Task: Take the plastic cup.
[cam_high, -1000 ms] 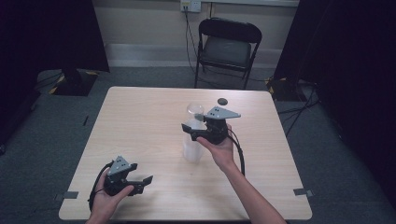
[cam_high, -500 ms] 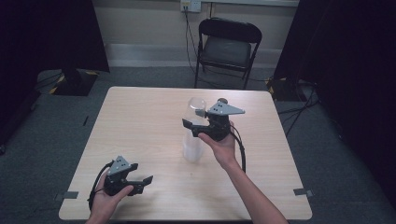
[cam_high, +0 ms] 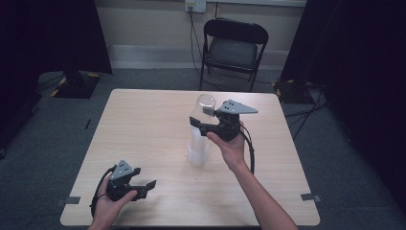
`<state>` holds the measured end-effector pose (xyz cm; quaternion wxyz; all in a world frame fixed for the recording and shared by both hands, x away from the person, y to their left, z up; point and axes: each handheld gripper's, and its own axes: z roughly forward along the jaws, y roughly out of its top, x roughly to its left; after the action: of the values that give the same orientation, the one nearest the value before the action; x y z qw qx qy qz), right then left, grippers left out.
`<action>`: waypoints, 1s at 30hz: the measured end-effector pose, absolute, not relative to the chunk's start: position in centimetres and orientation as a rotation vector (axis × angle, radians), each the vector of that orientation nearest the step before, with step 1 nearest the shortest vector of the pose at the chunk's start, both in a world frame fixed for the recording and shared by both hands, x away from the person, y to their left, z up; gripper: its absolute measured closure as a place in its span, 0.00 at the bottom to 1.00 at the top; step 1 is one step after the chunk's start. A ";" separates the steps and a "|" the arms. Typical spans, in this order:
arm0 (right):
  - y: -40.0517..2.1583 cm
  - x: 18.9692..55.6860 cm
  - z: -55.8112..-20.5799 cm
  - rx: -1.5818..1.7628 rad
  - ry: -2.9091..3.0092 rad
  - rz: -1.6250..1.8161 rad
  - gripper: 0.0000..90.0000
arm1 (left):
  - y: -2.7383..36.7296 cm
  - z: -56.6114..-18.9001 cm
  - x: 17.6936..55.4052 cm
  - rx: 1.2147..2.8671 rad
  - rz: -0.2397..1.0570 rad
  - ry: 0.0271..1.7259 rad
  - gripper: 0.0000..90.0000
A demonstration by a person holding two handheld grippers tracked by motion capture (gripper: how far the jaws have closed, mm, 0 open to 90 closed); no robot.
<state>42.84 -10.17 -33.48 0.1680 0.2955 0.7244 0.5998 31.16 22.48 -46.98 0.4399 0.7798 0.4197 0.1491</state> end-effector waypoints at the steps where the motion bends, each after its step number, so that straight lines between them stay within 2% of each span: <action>1: -10.2 42.8 -33.4 0.844 2.055 1.710 0.38 | 22.4 -47.0 31.1 1.939 0.371 1.043 0.22; 15: -12.3 41.6 -32.1 0.874 2.021 1.725 0.38 | 22.3 -46.8 31.0 1.954 0.359 1.017 0.22; 30: -15.9 40.7 -33.0 0.947 1.982 1.714 0.40 | 22.0 -46.4 30.6 1.963 0.347 0.941 0.21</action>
<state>40.68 -15.90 -32.98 0.1769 0.3345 0.7002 0.6054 30.64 21.99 -46.45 0.4516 0.7945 0.3809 0.1406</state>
